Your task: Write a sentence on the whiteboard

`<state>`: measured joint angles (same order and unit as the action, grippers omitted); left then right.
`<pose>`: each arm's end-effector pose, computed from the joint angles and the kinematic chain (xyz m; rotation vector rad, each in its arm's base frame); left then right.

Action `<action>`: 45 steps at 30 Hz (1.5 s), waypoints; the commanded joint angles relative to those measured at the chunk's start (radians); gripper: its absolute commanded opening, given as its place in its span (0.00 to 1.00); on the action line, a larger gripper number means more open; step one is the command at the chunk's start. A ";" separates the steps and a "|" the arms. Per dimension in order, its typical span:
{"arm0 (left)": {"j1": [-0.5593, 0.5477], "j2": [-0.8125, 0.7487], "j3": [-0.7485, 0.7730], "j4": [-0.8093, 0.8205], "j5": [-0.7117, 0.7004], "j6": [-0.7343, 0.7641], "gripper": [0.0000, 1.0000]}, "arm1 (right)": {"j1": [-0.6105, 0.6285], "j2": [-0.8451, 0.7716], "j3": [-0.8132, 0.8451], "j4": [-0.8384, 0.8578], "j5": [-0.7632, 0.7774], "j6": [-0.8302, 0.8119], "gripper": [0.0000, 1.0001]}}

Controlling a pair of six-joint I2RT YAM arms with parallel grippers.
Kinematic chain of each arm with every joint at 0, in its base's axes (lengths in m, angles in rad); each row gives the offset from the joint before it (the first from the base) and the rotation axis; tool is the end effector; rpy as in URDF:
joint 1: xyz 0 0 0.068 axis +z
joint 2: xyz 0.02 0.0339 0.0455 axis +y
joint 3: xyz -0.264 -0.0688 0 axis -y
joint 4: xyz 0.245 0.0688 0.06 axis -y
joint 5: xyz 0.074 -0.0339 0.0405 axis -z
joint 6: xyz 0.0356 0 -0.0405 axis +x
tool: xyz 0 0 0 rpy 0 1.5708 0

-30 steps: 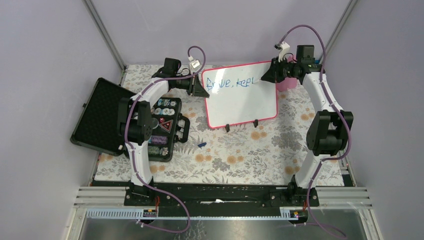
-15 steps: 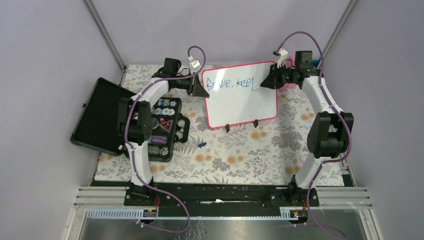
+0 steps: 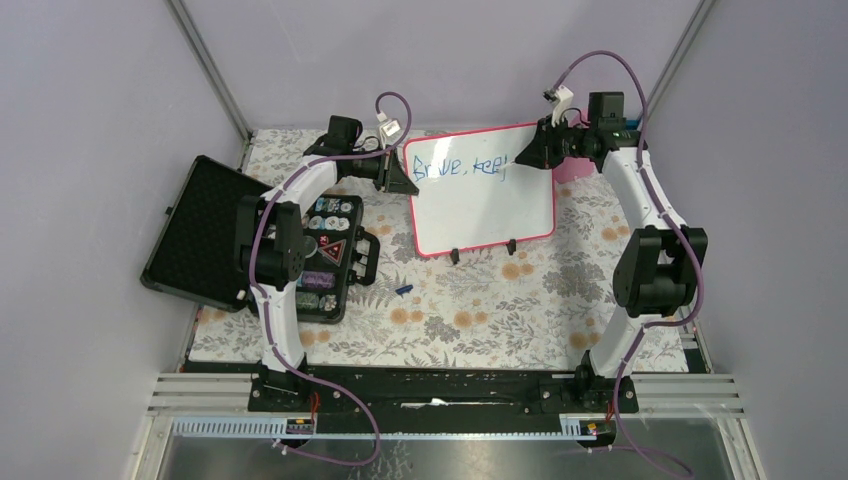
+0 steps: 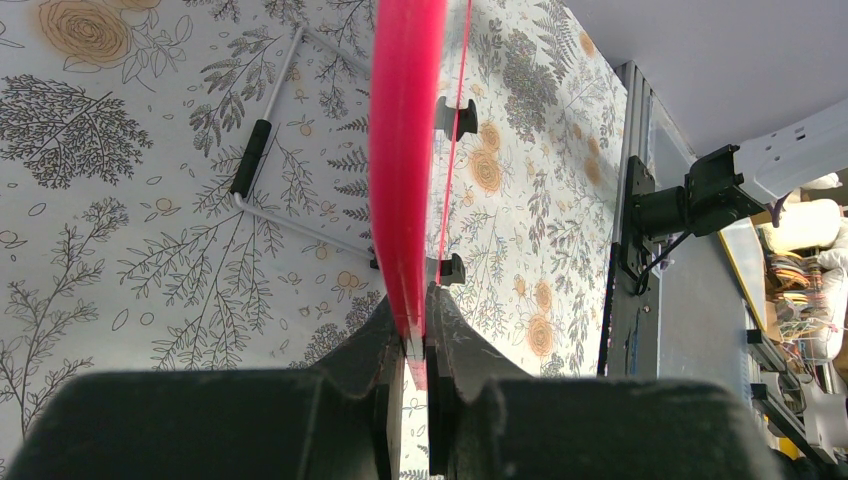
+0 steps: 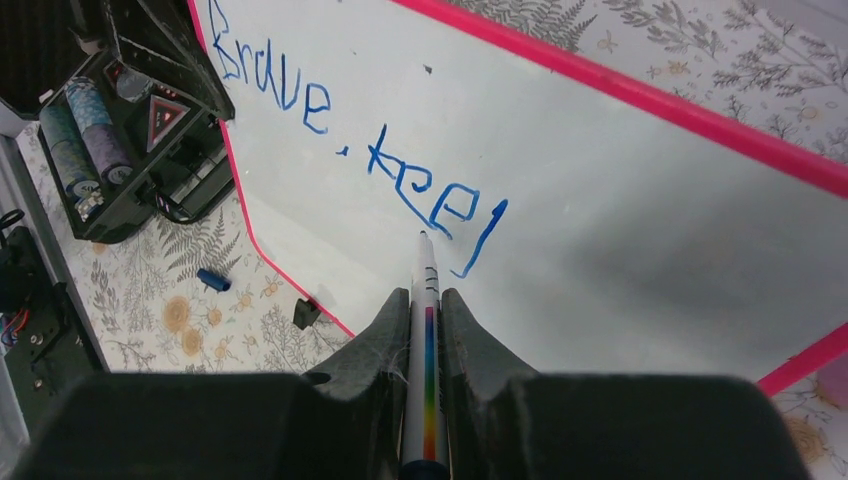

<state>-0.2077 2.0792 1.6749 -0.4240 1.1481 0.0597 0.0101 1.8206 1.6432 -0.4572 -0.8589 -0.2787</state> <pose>0.4407 -0.1261 0.2376 0.8088 2.0229 -1.4233 0.4150 0.0311 0.3275 -0.7463 1.9131 0.7725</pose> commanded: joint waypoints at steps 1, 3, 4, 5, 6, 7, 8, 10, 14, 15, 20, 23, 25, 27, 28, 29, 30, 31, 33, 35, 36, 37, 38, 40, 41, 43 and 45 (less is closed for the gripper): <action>-0.009 -0.024 -0.003 0.041 -0.020 0.053 0.00 | -0.003 -0.046 0.057 0.025 -0.016 0.009 0.00; -0.009 -0.024 -0.003 0.040 -0.020 0.054 0.00 | -0.004 -0.043 0.059 0.025 0.001 0.008 0.00; -0.009 -0.024 -0.003 0.041 -0.019 0.054 0.00 | -0.004 -0.041 0.060 0.026 0.006 0.005 0.00; -0.009 -0.024 -0.004 0.041 -0.019 0.053 0.00 | -0.004 -0.040 0.061 0.025 0.014 0.003 0.00; -0.009 -0.024 -0.004 0.042 -0.017 0.053 0.00 | -0.003 -0.040 0.060 0.026 0.021 0.001 0.00; -0.009 -0.024 -0.004 0.041 -0.017 0.054 0.00 | -0.004 -0.040 0.060 0.026 0.026 -0.002 0.00; -0.009 -0.024 -0.006 0.041 -0.018 0.054 0.00 | -0.004 -0.040 0.060 0.026 0.027 -0.002 0.00; -0.009 -0.024 -0.007 0.040 -0.019 0.054 0.00 | -0.025 -0.042 0.057 0.025 0.034 -0.004 0.00; -0.009 -0.024 -0.003 0.041 -0.018 0.054 0.00 | -0.040 -0.044 0.056 0.026 0.041 -0.004 0.00; -0.009 -0.024 -0.003 0.041 -0.018 0.055 0.00 | -0.041 -0.042 0.057 0.025 0.041 -0.004 0.00; -0.009 -0.022 -0.004 0.041 -0.019 0.054 0.00 | -0.042 -0.040 0.063 0.034 0.043 0.003 0.00; -0.009 -0.024 -0.005 0.041 -0.019 0.055 0.00 | -0.042 -0.034 0.070 0.034 0.039 0.008 0.00; -0.009 -0.024 -0.004 0.041 -0.021 0.055 0.00 | -0.042 -0.032 0.070 0.038 0.035 0.013 0.00; -0.009 -0.025 -0.006 0.041 -0.020 0.055 0.00 | -0.041 -0.032 0.067 0.045 0.034 0.019 0.00; -0.009 -0.025 -0.006 0.041 -0.020 0.054 0.00 | -0.042 -0.031 0.069 0.046 0.032 0.021 0.00; -0.009 -0.024 -0.006 0.041 -0.021 0.055 0.00 | -0.042 -0.029 0.071 0.046 0.034 0.021 0.00; -0.008 -0.026 -0.006 0.042 -0.021 0.055 0.00 | -0.042 -0.027 0.074 0.047 0.035 0.021 0.00; -0.009 -0.025 -0.008 0.041 -0.020 0.055 0.00 | -0.041 -0.024 0.077 0.047 0.034 0.023 0.00; -0.009 -0.026 -0.007 0.041 -0.022 0.055 0.00 | -0.041 -0.019 0.084 0.048 0.035 0.026 0.00; -0.009 -0.027 -0.007 0.042 -0.022 0.055 0.00 | -0.042 -0.013 0.092 0.048 0.034 0.031 0.00; -0.009 -0.027 -0.006 0.041 -0.022 0.055 0.00 | -0.041 -0.009 0.096 0.047 0.033 0.032 0.00; -0.009 -0.027 -0.005 0.041 -0.022 0.055 0.00 | -0.041 -0.006 0.099 0.047 0.031 0.034 0.00; -0.009 -0.026 -0.005 0.040 -0.021 0.055 0.00 | -0.041 -0.003 0.101 0.047 0.031 0.035 0.00; -0.009 -0.025 -0.006 0.041 -0.021 0.055 0.00 | -0.039 0.002 0.105 0.047 0.029 0.038 0.00; -0.009 -0.025 -0.007 0.041 -0.022 0.055 0.00 | -0.040 0.003 0.106 0.046 0.030 0.038 0.00; -0.009 -0.025 -0.007 0.041 -0.022 0.055 0.00 | -0.039 0.005 0.105 0.047 0.028 0.038 0.00; -0.008 -0.025 -0.007 0.041 -0.021 0.056 0.00 | -0.038 0.007 0.103 0.047 0.029 0.038 0.00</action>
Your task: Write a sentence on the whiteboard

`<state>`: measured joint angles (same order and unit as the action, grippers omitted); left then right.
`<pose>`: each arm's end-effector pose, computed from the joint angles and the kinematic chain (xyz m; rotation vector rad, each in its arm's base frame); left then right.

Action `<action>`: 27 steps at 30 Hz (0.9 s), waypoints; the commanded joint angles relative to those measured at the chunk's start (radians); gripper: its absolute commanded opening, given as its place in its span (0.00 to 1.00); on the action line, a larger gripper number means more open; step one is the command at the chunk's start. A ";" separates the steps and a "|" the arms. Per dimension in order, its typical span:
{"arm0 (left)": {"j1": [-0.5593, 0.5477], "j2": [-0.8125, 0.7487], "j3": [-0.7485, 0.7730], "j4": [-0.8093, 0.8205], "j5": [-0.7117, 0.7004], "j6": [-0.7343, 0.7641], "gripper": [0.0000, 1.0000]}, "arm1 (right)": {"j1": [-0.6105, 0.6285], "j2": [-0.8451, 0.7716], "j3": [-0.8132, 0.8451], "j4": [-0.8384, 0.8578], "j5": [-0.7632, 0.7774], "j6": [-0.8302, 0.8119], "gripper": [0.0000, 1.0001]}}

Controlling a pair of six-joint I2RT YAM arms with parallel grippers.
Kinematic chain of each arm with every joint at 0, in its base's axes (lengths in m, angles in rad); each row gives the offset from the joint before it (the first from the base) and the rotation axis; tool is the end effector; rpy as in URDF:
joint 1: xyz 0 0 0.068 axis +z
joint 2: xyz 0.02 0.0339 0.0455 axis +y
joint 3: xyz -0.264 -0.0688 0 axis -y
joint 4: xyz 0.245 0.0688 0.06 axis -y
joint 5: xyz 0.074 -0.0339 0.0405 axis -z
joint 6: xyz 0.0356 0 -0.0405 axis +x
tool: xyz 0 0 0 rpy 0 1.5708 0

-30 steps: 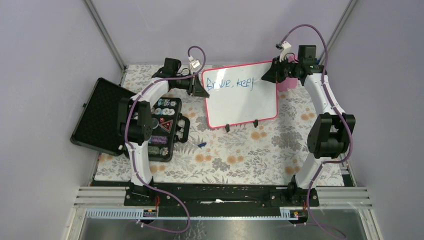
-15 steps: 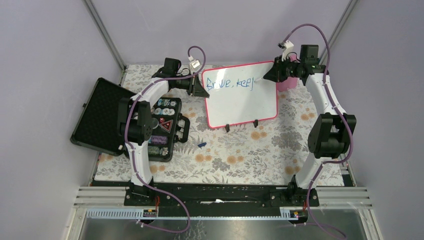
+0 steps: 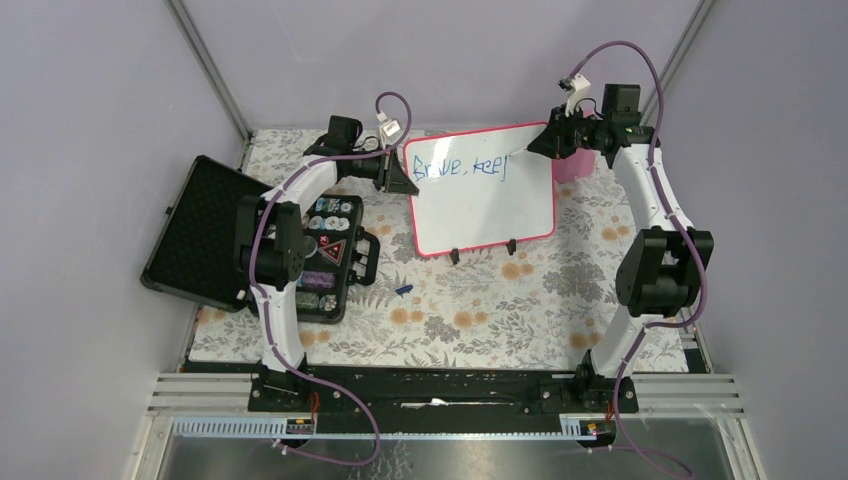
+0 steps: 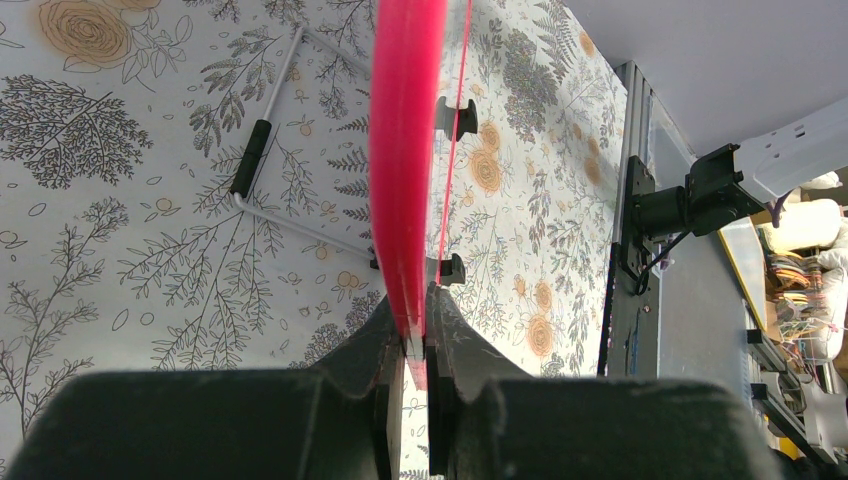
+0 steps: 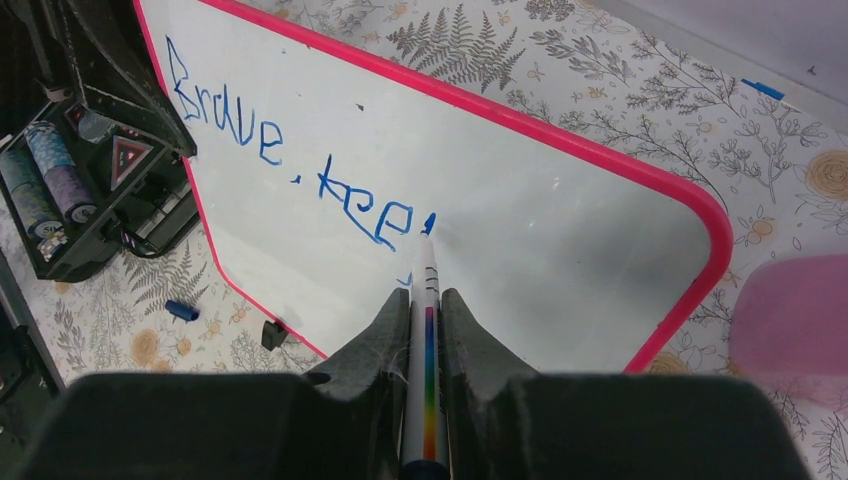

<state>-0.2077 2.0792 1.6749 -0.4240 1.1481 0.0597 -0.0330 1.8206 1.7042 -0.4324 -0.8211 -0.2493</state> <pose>0.4407 -0.1261 0.2376 0.8088 2.0229 -1.4233 0.4200 0.0122 0.3492 -0.6802 1.8777 0.6831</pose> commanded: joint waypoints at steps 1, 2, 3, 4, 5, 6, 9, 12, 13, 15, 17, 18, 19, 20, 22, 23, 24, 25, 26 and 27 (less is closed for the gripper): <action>-0.009 -0.025 -0.007 0.042 -0.023 0.056 0.00 | 0.005 0.009 0.042 0.022 -0.009 0.008 0.00; -0.009 -0.025 -0.007 0.041 -0.024 0.057 0.00 | 0.005 0.010 0.043 0.023 -0.009 0.007 0.00; -0.009 -0.025 -0.006 0.041 -0.023 0.054 0.00 | 0.007 0.011 0.043 0.023 -0.009 0.007 0.00; -0.009 -0.025 -0.006 0.041 -0.023 0.055 0.00 | 0.008 0.012 0.043 0.022 -0.008 0.007 0.00; -0.009 -0.025 -0.006 0.041 -0.023 0.056 0.00 | 0.008 0.012 0.043 0.023 -0.008 0.007 0.00; -0.009 -0.027 -0.006 0.041 -0.023 0.055 0.00 | 0.009 0.015 0.043 0.022 -0.008 0.006 0.00; -0.009 -0.027 -0.007 0.041 -0.024 0.055 0.00 | 0.012 0.016 0.040 0.023 -0.005 0.004 0.00; -0.009 -0.027 -0.009 0.041 -0.023 0.057 0.00 | 0.013 0.020 0.040 0.023 -0.003 0.004 0.00; -0.009 -0.025 -0.009 0.041 -0.024 0.057 0.00 | 0.014 0.021 0.041 0.022 -0.003 0.004 0.00; -0.008 -0.025 -0.009 0.041 -0.022 0.056 0.00 | 0.016 0.023 0.044 0.023 -0.003 0.004 0.00; -0.009 -0.025 -0.008 0.041 -0.021 0.055 0.00 | 0.017 0.025 0.046 0.023 -0.001 0.004 0.00; -0.009 -0.025 -0.008 0.041 -0.021 0.055 0.00 | 0.017 0.027 0.047 0.022 0.001 0.004 0.00; -0.009 -0.025 -0.007 0.041 -0.021 0.055 0.00 | 0.018 0.029 0.049 0.022 0.003 0.004 0.00; -0.008 -0.025 -0.007 0.041 -0.022 0.055 0.00 | 0.017 0.031 0.050 0.022 0.003 0.004 0.00; -0.009 -0.024 -0.008 0.041 -0.022 0.055 0.00 | 0.018 0.033 0.051 0.023 0.008 0.003 0.00; -0.009 -0.026 -0.009 0.041 -0.022 0.055 0.00 | 0.018 0.035 0.052 0.022 0.009 0.002 0.00; -0.009 -0.027 -0.009 0.041 -0.023 0.055 0.00 | 0.019 0.037 0.055 0.024 0.011 0.003 0.00; -0.009 -0.027 -0.007 0.041 -0.024 0.055 0.00 | 0.019 0.037 0.055 0.023 0.011 0.004 0.00; -0.009 -0.028 -0.007 0.041 -0.023 0.055 0.00 | 0.019 0.039 0.059 0.023 0.011 0.005 0.00; -0.008 -0.028 -0.007 0.041 -0.024 0.055 0.00 | 0.018 0.040 0.061 0.023 0.012 0.005 0.00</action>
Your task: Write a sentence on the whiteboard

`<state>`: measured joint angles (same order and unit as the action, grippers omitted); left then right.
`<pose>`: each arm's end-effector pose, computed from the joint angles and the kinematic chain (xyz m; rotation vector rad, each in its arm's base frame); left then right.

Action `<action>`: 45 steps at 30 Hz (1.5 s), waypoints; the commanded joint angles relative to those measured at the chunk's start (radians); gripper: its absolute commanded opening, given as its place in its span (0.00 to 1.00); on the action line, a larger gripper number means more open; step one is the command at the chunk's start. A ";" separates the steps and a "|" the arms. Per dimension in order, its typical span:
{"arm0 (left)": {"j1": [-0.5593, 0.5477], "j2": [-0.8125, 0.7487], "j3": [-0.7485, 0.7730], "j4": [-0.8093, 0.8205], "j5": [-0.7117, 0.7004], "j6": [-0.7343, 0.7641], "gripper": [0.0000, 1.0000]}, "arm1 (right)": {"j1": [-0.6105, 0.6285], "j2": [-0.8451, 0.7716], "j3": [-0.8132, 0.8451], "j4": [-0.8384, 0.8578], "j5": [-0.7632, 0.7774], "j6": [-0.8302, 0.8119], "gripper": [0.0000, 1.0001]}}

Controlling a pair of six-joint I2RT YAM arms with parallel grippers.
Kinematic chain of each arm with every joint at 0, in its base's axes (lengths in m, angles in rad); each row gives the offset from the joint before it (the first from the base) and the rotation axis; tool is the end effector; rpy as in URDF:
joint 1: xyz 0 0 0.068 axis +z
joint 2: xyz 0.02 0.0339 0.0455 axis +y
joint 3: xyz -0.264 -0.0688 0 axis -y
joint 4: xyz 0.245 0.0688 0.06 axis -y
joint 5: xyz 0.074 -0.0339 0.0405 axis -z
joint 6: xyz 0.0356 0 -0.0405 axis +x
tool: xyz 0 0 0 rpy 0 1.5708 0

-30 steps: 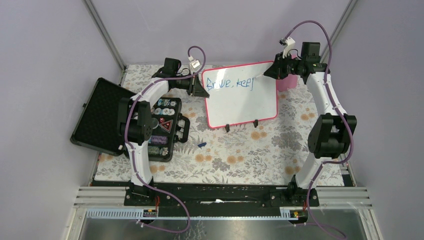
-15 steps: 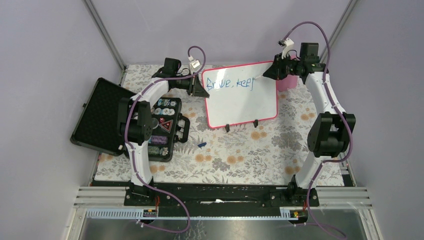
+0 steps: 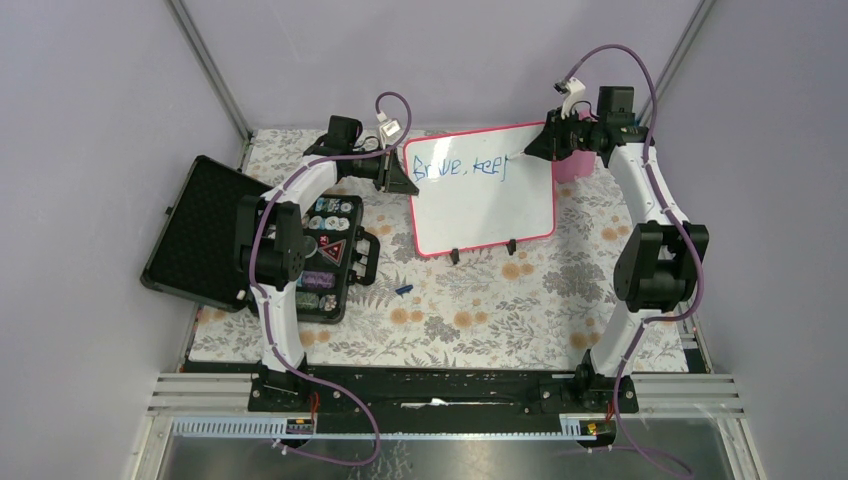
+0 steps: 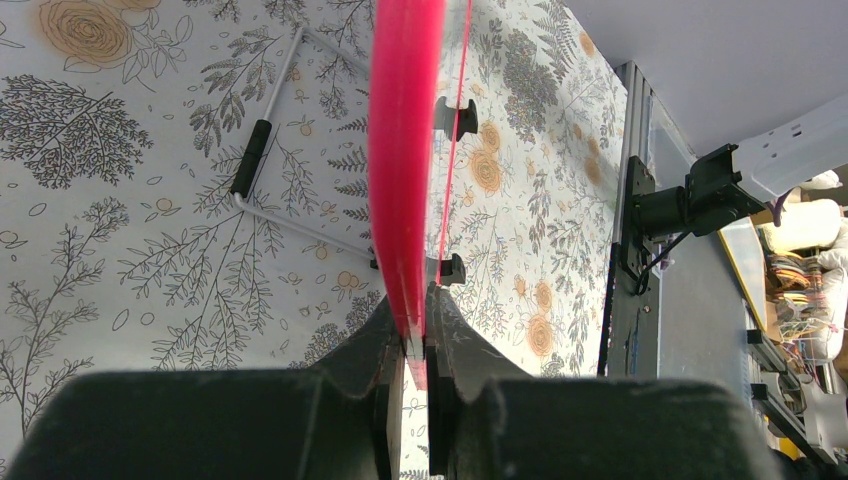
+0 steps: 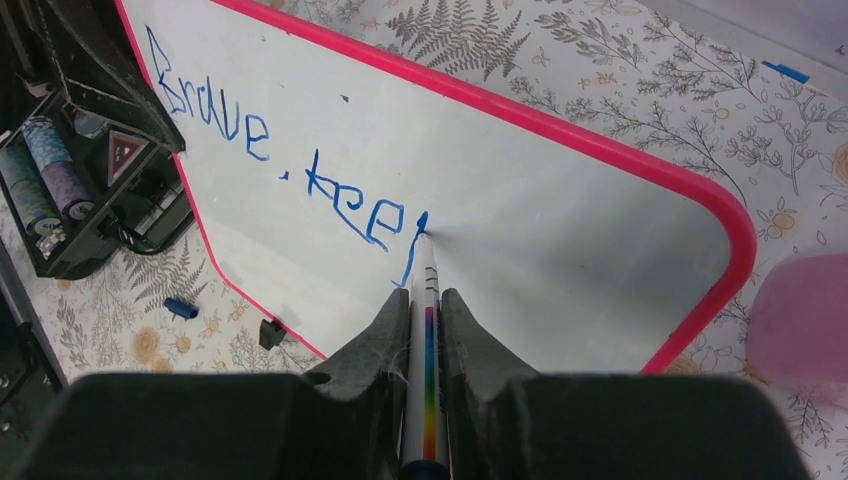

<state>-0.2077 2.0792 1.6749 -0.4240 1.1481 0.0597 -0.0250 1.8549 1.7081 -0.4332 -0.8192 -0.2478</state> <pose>0.4407 -0.1261 0.2376 0.8088 2.0229 -1.4233 0.4279 0.0153 0.3366 -0.6780 1.9056 0.7023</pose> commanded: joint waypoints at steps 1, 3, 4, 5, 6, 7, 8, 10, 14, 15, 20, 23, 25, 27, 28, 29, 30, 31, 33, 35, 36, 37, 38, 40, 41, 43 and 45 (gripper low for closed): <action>-0.009 -0.028 -0.006 0.041 -0.022 0.055 0.00 | 0.010 0.006 0.058 0.024 0.012 0.004 0.00; -0.009 -0.028 -0.007 0.041 -0.023 0.055 0.00 | 0.011 0.007 0.059 0.023 0.016 0.004 0.00; -0.009 -0.027 -0.007 0.041 -0.024 0.054 0.00 | 0.011 0.007 0.060 0.024 0.020 0.003 0.00; -0.009 -0.027 -0.007 0.041 -0.023 0.054 0.00 | 0.011 0.007 0.060 0.023 0.024 0.002 0.00; -0.009 -0.027 -0.007 0.041 -0.022 0.055 0.00 | 0.011 0.006 0.062 0.024 0.028 0.002 0.00; -0.009 -0.026 -0.007 0.041 -0.023 0.055 0.00 | 0.011 0.004 0.062 0.023 0.030 0.001 0.00; -0.009 -0.025 -0.006 0.041 -0.023 0.054 0.00 | 0.010 0.003 0.062 0.022 0.031 0.001 0.00; -0.009 -0.025 -0.005 0.041 -0.022 0.054 0.00 | 0.011 0.003 0.064 0.021 0.039 0.000 0.00; -0.009 -0.027 -0.005 0.041 -0.023 0.054 0.00 | 0.010 -0.005 0.055 0.020 0.056 -0.011 0.00; -0.009 -0.027 -0.006 0.041 -0.023 0.054 0.00 | 0.009 -0.006 0.053 0.020 0.058 -0.013 0.00; -0.009 -0.027 -0.006 0.041 -0.024 0.054 0.00 | 0.006 -0.015 0.039 0.018 0.067 -0.024 0.00; -0.009 -0.026 -0.006 0.041 -0.024 0.054 0.00 | 0.005 -0.022 0.031 0.014 0.076 -0.034 0.00; -0.009 -0.024 -0.004 0.041 -0.023 0.053 0.00 | 0.004 -0.026 0.026 0.013 0.079 -0.037 0.00; -0.009 -0.025 -0.003 0.041 -0.023 0.053 0.00 | 0.002 -0.028 0.022 0.015 0.078 -0.039 0.00; -0.009 -0.025 -0.002 0.041 -0.024 0.051 0.00 | 0.001 -0.030 0.022 0.015 0.078 -0.038 0.00; -0.009 -0.025 -0.004 0.041 -0.023 0.052 0.00 | -0.002 -0.030 0.021 0.014 0.078 -0.037 0.00; -0.009 -0.025 -0.005 0.041 -0.023 0.054 0.00 | -0.002 -0.031 0.019 0.014 0.078 -0.039 0.00; -0.008 -0.025 -0.006 0.041 -0.023 0.054 0.00 | -0.005 -0.030 0.018 0.014 0.078 -0.039 0.00; -0.009 -0.025 -0.006 0.041 -0.023 0.054 0.00 | -0.007 -0.033 0.013 0.014 0.078 -0.041 0.00; -0.009 -0.026 -0.007 0.042 -0.023 0.054 0.00 | -0.007 -0.036 0.008 0.014 0.077 -0.044 0.00; -0.009 -0.026 -0.008 0.042 -0.024 0.054 0.00 | -0.007 -0.036 0.004 0.014 0.077 -0.046 0.00; -0.009 -0.027 -0.007 0.041 -0.024 0.054 0.00 | -0.008 -0.038 0.000 0.014 0.078 -0.047 0.00; -0.009 -0.027 -0.007 0.041 -0.024 0.054 0.00 | -0.007 -0.040 -0.003 0.014 0.078 -0.048 0.00; -0.009 -0.027 -0.006 0.041 -0.023 0.054 0.00 | -0.008 -0.044 -0.011 0.013 0.079 -0.052 0.00; -0.009 -0.027 -0.007 0.041 -0.023 0.054 0.00 | -0.007 -0.045 -0.015 0.013 0.077 -0.053 0.00; -0.009 -0.025 -0.007 0.041 -0.023 0.054 0.00 | -0.007 -0.048 -0.020 0.014 0.075 -0.054 0.00; -0.009 -0.024 -0.007 0.041 -0.024 0.053 0.00 | -0.007 -0.052 -0.026 0.014 0.075 -0.056 0.00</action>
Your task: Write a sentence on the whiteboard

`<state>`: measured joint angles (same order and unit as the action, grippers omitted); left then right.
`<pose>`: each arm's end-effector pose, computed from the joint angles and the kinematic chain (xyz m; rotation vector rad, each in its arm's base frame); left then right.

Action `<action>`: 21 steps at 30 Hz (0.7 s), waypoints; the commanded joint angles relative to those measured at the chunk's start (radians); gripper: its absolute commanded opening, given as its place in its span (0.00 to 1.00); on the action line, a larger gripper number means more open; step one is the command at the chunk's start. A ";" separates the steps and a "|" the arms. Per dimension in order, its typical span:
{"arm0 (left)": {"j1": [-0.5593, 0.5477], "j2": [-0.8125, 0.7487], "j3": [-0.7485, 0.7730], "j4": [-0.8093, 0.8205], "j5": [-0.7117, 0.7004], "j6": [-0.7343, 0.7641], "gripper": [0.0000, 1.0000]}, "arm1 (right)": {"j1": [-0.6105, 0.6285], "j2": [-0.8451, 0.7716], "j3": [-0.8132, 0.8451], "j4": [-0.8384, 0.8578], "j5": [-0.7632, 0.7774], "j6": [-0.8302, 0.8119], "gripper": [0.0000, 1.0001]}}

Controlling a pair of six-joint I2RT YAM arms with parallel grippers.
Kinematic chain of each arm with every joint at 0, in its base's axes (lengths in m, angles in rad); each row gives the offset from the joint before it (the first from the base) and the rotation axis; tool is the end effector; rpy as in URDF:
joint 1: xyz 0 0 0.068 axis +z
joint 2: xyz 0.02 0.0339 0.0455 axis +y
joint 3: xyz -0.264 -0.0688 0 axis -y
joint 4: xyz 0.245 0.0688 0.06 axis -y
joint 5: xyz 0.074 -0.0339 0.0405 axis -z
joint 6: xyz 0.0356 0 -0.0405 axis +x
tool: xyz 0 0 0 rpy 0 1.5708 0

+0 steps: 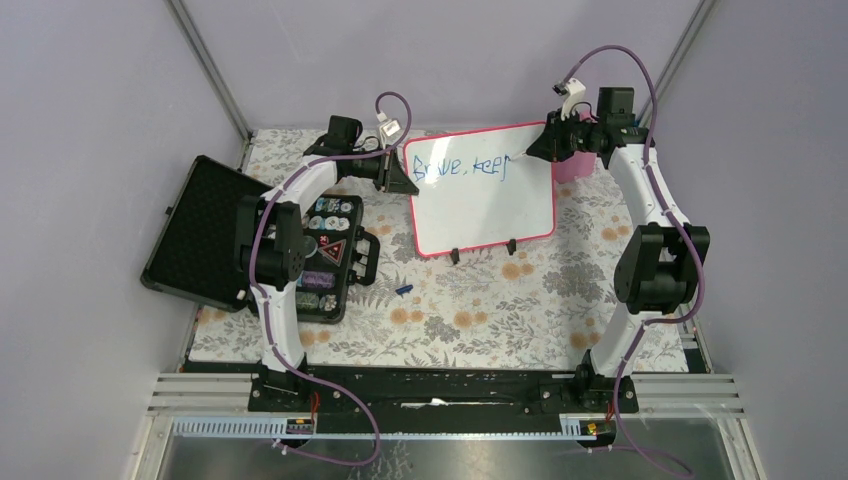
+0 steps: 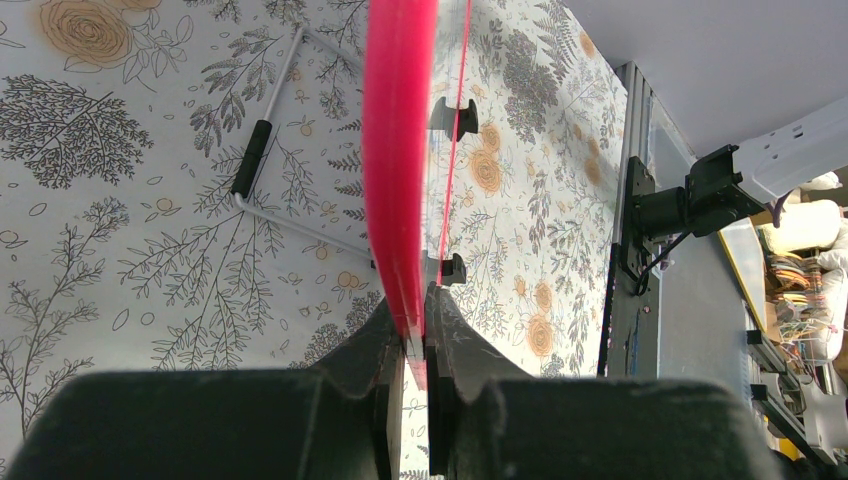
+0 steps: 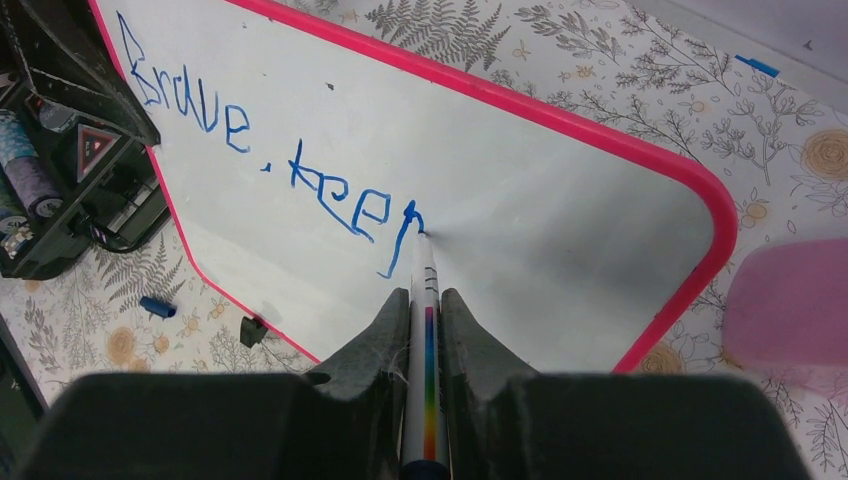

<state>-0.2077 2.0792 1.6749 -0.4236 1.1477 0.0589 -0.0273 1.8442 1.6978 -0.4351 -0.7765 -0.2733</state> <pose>0.4408 -0.1261 0.2376 0.8081 2.0233 -1.4231 0.4260 0.0133 0.3367 -0.6777 1.9150 0.6420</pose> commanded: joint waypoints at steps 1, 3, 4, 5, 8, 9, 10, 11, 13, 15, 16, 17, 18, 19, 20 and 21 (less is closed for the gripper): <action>-0.009 -0.026 -0.007 0.041 -0.022 0.054 0.00 | -0.005 -0.042 -0.018 0.017 0.030 -0.030 0.00; -0.009 -0.025 -0.005 0.040 -0.023 0.053 0.00 | -0.005 -0.042 -0.021 0.013 0.023 -0.032 0.00; -0.009 -0.025 -0.004 0.041 -0.022 0.054 0.00 | -0.005 -0.041 -0.020 0.009 0.017 -0.032 0.00; -0.009 -0.025 -0.004 0.040 -0.021 0.055 0.00 | -0.005 -0.040 -0.022 0.006 0.012 -0.032 0.00; -0.009 -0.025 -0.005 0.041 -0.022 0.055 0.00 | -0.004 -0.036 -0.025 0.007 0.001 -0.028 0.00; -0.009 -0.026 -0.007 0.040 -0.021 0.055 0.00 | -0.004 -0.034 -0.027 0.007 0.000 -0.026 0.00; -0.009 -0.027 -0.006 0.041 -0.021 0.054 0.00 | -0.003 -0.032 -0.029 0.007 -0.002 -0.026 0.00; -0.009 -0.028 -0.007 0.041 -0.021 0.053 0.00 | -0.003 -0.031 -0.029 0.007 -0.005 -0.025 0.00; -0.008 -0.028 -0.007 0.041 -0.023 0.055 0.00 | -0.002 -0.031 -0.029 0.006 -0.010 -0.022 0.00; -0.009 -0.028 -0.008 0.041 -0.021 0.054 0.00 | 0.002 -0.031 -0.029 0.008 -0.014 -0.020 0.00; -0.009 -0.028 -0.007 0.040 -0.020 0.054 0.00 | 0.004 -0.031 -0.030 0.007 -0.015 -0.020 0.00; -0.008 -0.027 -0.006 0.040 -0.021 0.055 0.00 | 0.006 -0.031 -0.031 0.007 -0.015 -0.020 0.00; -0.009 -0.027 -0.007 0.040 -0.020 0.055 0.00 | 0.009 -0.031 -0.033 0.007 -0.015 -0.020 0.00; -0.009 -0.027 -0.007 0.040 -0.020 0.054 0.00 | 0.011 -0.032 -0.033 0.008 -0.015 -0.020 0.00; -0.009 -0.027 -0.007 0.041 -0.021 0.055 0.00 | 0.013 -0.032 -0.033 0.009 -0.016 -0.020 0.00; -0.009 -0.028 -0.007 0.041 -0.022 0.055 0.00 | 0.013 -0.031 -0.034 0.007 -0.016 -0.020 0.00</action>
<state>-0.2077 2.0792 1.6749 -0.4236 1.1477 0.0589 -0.0246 1.8412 1.6714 -0.4362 -0.7975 -0.2764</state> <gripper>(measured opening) 0.094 0.180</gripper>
